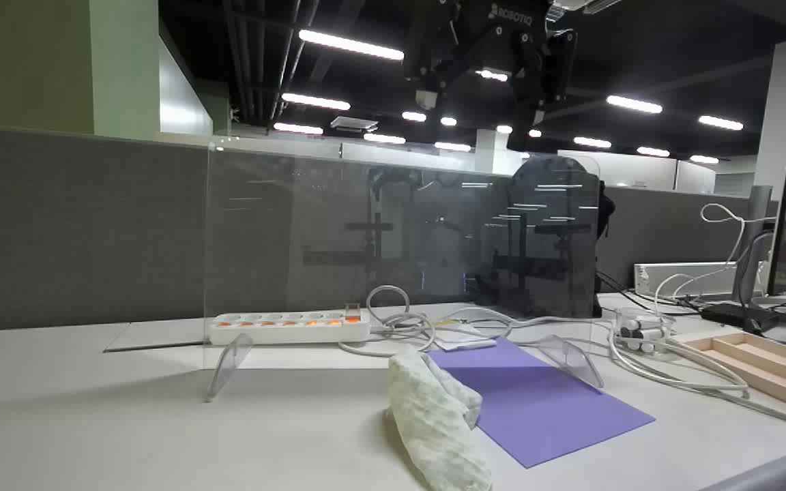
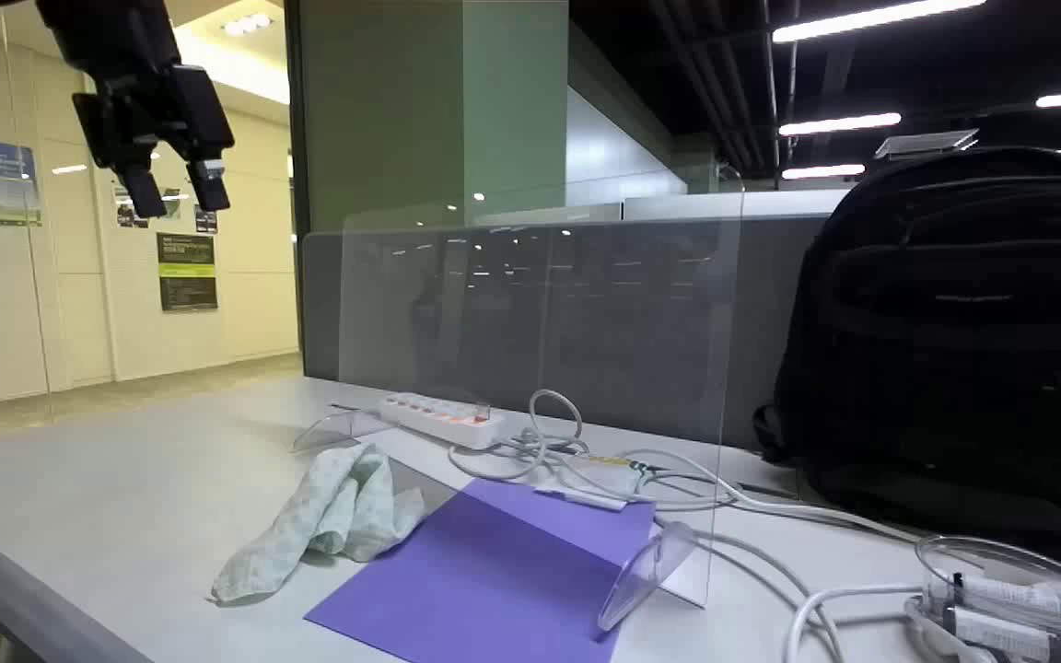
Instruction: Hang the cloth on the screen
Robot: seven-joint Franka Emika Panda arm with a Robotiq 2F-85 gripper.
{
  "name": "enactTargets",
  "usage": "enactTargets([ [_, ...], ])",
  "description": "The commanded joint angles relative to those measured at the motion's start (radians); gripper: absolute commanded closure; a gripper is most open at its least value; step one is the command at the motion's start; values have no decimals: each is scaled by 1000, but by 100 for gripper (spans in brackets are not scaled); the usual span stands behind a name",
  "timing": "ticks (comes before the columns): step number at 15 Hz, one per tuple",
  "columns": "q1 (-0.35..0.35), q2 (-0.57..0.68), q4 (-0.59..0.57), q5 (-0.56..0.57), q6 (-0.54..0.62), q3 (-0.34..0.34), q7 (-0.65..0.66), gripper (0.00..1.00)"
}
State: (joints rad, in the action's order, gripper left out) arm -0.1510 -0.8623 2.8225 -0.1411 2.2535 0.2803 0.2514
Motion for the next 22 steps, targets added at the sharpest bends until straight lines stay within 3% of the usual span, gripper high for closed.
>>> enactTargets([
  [1, -9, 2, -2, 11, -5, -11, 8, 0],
  [15, 6, -1, -4, 44, -6, -35, -35, 0],
  [18, 31, 46, -9, 98, 76, -62, -97, 0],
  [22, 36, 179, -9, 106, 270, -128, -196, 0],
])
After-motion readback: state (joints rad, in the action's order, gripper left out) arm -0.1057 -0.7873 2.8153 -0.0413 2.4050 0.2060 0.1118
